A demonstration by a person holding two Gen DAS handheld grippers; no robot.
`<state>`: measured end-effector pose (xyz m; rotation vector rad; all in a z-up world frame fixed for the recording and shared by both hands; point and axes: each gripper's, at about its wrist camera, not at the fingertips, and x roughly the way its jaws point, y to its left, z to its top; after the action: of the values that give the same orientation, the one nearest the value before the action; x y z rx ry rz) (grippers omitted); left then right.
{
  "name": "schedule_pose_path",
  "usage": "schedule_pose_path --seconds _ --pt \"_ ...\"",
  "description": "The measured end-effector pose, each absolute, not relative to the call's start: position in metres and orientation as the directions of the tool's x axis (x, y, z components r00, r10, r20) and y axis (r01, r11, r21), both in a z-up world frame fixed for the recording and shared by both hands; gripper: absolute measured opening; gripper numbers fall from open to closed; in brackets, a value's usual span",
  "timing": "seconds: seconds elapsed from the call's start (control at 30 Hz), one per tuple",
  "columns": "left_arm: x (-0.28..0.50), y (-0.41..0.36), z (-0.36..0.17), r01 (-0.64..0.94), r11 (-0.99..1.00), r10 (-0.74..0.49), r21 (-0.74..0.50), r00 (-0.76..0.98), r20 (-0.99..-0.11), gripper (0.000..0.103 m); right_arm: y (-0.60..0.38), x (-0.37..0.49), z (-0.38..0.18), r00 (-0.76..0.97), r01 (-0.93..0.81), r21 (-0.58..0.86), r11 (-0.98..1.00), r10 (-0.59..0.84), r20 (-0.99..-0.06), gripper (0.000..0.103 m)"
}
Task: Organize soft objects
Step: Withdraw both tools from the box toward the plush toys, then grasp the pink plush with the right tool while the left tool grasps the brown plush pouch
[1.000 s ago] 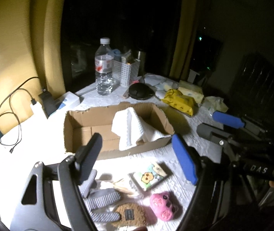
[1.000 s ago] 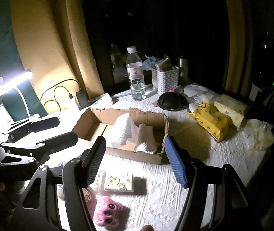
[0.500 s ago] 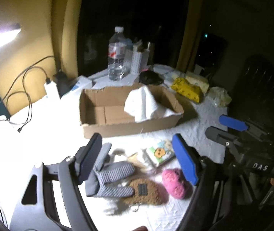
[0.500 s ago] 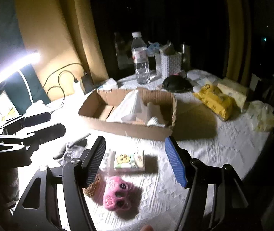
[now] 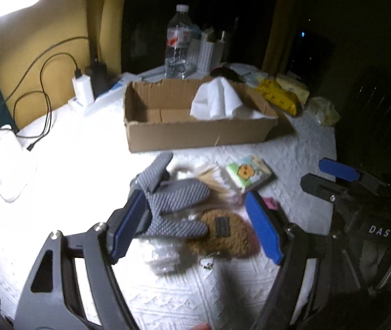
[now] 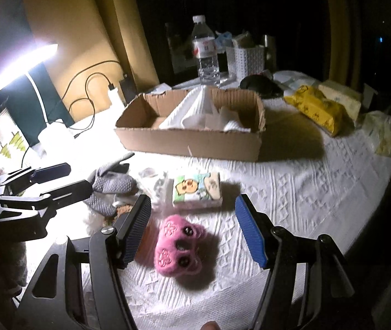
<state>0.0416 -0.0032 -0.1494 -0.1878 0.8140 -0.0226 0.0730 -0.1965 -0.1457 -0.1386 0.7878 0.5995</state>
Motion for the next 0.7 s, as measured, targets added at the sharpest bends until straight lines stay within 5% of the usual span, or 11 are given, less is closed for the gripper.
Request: schedule_pose_path --seconds 0.7 --pt "0.038 0.007 -0.186 -0.091 0.981 -0.076 -0.172 0.636 -0.768 0.076 -0.177 0.072 -0.208 0.425 -0.569 0.128 0.812 0.424 -0.800 0.067"
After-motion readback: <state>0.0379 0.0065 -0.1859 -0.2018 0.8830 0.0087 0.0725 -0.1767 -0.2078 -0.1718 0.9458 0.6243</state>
